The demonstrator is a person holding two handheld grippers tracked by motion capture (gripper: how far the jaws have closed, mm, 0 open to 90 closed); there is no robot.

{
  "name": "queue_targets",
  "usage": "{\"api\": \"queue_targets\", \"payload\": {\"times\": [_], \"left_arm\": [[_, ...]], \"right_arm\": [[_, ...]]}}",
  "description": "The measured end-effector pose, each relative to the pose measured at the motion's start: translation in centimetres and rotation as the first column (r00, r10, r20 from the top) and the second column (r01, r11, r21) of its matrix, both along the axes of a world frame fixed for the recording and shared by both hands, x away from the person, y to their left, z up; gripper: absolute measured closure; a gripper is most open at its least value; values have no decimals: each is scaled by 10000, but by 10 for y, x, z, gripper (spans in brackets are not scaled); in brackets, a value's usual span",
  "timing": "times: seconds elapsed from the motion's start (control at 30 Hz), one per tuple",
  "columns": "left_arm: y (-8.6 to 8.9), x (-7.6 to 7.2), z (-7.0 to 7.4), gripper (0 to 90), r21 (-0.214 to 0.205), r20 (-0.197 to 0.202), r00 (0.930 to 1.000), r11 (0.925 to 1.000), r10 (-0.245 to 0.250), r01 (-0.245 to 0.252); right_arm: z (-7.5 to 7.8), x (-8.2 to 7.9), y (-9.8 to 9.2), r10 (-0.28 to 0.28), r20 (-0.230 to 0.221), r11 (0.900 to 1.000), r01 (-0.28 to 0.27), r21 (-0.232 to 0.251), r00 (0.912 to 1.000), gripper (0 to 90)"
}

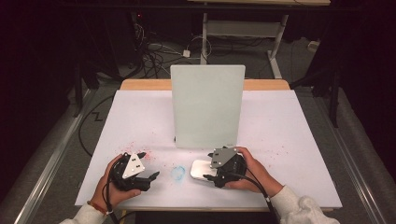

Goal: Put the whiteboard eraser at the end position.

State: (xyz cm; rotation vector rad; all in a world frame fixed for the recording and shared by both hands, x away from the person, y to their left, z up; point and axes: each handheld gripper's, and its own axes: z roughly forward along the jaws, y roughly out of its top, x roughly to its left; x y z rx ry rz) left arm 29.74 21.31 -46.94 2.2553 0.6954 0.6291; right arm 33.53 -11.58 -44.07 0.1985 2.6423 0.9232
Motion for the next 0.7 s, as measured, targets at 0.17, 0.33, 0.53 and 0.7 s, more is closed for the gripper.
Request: {"api": "queue_targets", "payload": {"times": [0.17,0.33,0.53,0.7], "left_arm": [[0,0,0,193,-21,3,10000,10000,21,-21],[0,0,0,193,-25,-3,10000,10000,17,-17],[0,0,0,193,-17,-6,10000,10000,23,-23],[-1,0,0,193,5,-16,10000,10000,2,-2]], "right_arm": [[7,1,-5,-330,349,9988,316,384,9988,310],[14,3,-12,-818,747,9943,763,744,9938,305],[21,7,-21,-1341,1199,9889,1250,806,9837,286],[24,10,-29,-1856,1480,9809,1742,865,9714,265]]}}
